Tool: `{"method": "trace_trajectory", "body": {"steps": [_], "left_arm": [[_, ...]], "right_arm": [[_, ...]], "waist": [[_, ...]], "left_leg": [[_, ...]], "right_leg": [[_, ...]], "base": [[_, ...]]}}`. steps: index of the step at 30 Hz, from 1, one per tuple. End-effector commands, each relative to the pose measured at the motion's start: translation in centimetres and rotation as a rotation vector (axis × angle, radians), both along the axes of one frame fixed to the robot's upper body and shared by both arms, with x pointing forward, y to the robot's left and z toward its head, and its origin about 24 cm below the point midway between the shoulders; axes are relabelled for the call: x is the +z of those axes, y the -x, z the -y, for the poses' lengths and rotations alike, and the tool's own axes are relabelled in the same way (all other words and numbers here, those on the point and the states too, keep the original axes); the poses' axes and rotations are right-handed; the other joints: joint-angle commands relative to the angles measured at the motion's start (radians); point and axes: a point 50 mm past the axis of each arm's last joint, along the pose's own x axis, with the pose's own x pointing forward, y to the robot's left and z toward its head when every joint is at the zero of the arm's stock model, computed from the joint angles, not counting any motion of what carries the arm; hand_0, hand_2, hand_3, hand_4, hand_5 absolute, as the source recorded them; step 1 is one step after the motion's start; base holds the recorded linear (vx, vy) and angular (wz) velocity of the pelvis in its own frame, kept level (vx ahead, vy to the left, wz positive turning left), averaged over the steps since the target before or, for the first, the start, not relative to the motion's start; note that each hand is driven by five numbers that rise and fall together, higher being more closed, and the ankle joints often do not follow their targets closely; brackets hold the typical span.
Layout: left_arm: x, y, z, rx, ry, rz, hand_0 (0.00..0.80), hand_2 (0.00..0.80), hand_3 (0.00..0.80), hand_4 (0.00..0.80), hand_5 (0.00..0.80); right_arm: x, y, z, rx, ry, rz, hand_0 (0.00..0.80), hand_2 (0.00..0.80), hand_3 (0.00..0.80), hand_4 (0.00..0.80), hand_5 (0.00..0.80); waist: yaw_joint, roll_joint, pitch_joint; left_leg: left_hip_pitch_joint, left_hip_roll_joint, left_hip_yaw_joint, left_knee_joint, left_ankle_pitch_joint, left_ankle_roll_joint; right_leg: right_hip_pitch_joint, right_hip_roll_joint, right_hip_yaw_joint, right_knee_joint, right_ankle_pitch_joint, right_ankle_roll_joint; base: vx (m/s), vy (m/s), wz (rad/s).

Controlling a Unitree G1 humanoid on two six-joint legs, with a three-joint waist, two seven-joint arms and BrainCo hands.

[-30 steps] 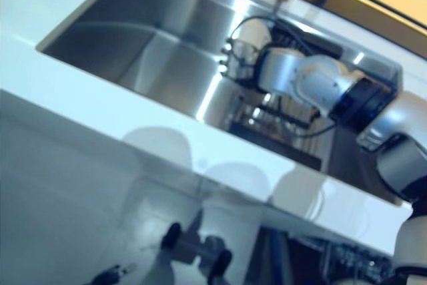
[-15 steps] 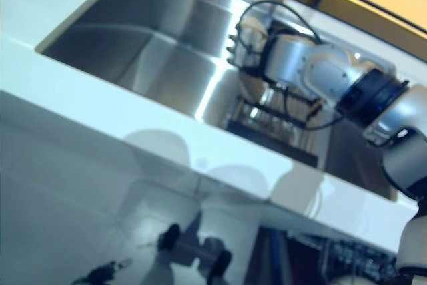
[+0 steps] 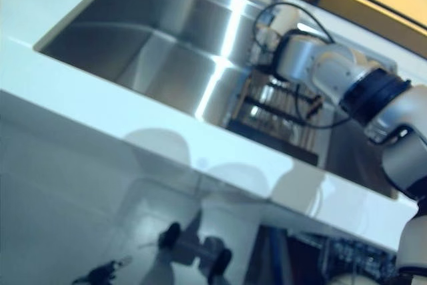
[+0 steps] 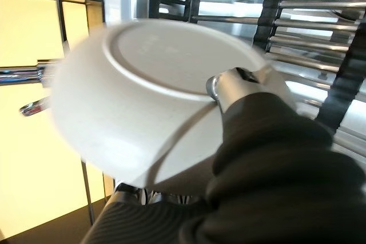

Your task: Take plates into dishwasher

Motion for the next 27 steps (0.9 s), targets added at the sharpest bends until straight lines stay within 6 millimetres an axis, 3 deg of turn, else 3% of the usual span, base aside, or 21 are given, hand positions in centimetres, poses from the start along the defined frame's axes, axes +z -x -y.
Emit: {"method": "trace_trajectory", "body": {"steps": [1,16,27], "left_arm": [[0.3,0.0,-0.8,0.013,0.012,-0.001,0.0,0.0,0.0,0.0,0.0],[0.3,0.7,-1.4,-0.017,-0.006,0.0,0.0,0.0,0.0,0.0,0.0],[-0.1,1.8,-1.5,-0.017,-0.027,-0.03,0.0,0.0,0.0,0.0,0.0]], "right_arm": [[3.6,0.9,-0.1,0.014,0.028,0.119,0.8,0.8,0.8,0.8,0.8],[3.8,0.8,0.9,0.034,-0.08,0.102,0.8,0.8,0.8,0.8,0.8],[2.9,1.0,1.8,0.094,-0.143,0.054,0.8,0.8,0.8,0.8,0.8]], "waist": [[0.002,0.001,0.018],[0.009,-0.003,-0.018],[-0.019,-0.007,-0.098]], "left_leg": [[-0.008,0.008,0.052,-0.028,-0.006,-0.002],[0.011,0.01,0.072,-0.028,-0.014,-0.005],[0.073,0.005,0.094,-0.028,-0.039,-0.001]], "right_leg": [[-0.006,-0.074,-0.012,0.005,0.045,0.097],[0.018,-0.088,-0.044,0.001,0.045,0.105],[0.059,-0.096,-0.022,-0.003,0.041,0.113]], "base": [[-0.031,0.027,-0.01],[-0.004,0.005,-0.02],[0.016,0.007,-0.09]]}}
